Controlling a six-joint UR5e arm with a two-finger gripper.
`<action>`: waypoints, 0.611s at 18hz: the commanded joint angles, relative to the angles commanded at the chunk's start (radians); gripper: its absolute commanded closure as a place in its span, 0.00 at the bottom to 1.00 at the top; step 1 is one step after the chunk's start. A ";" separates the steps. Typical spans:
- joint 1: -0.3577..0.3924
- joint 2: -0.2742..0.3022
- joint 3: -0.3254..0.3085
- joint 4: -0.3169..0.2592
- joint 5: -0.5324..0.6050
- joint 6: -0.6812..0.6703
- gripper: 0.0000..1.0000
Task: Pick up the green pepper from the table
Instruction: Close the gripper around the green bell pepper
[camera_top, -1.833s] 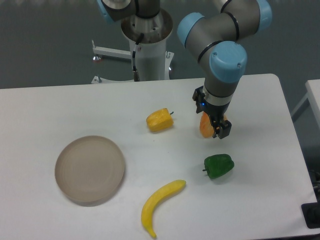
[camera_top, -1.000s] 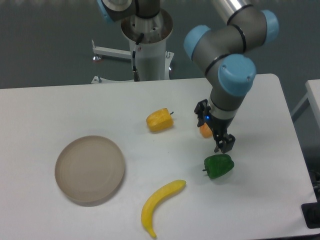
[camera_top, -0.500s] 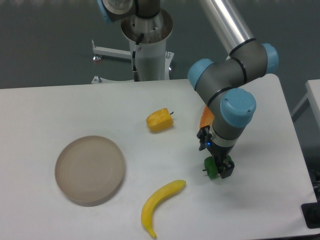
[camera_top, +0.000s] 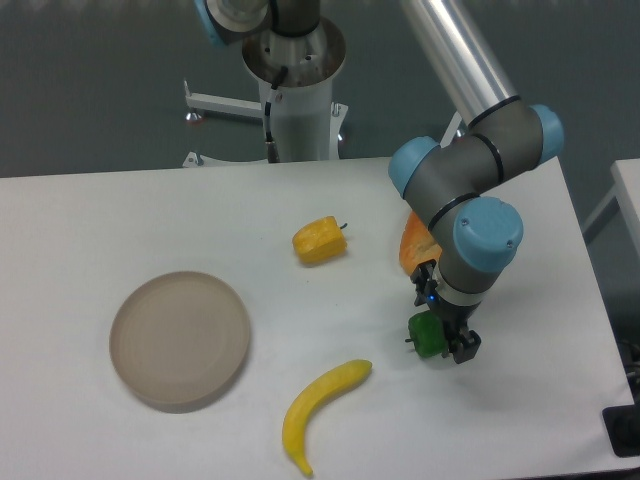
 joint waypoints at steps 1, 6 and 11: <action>0.000 -0.002 -0.002 0.000 0.000 0.000 0.00; -0.014 -0.054 0.023 0.003 0.015 0.002 0.00; -0.021 -0.067 0.046 -0.009 0.046 0.005 0.44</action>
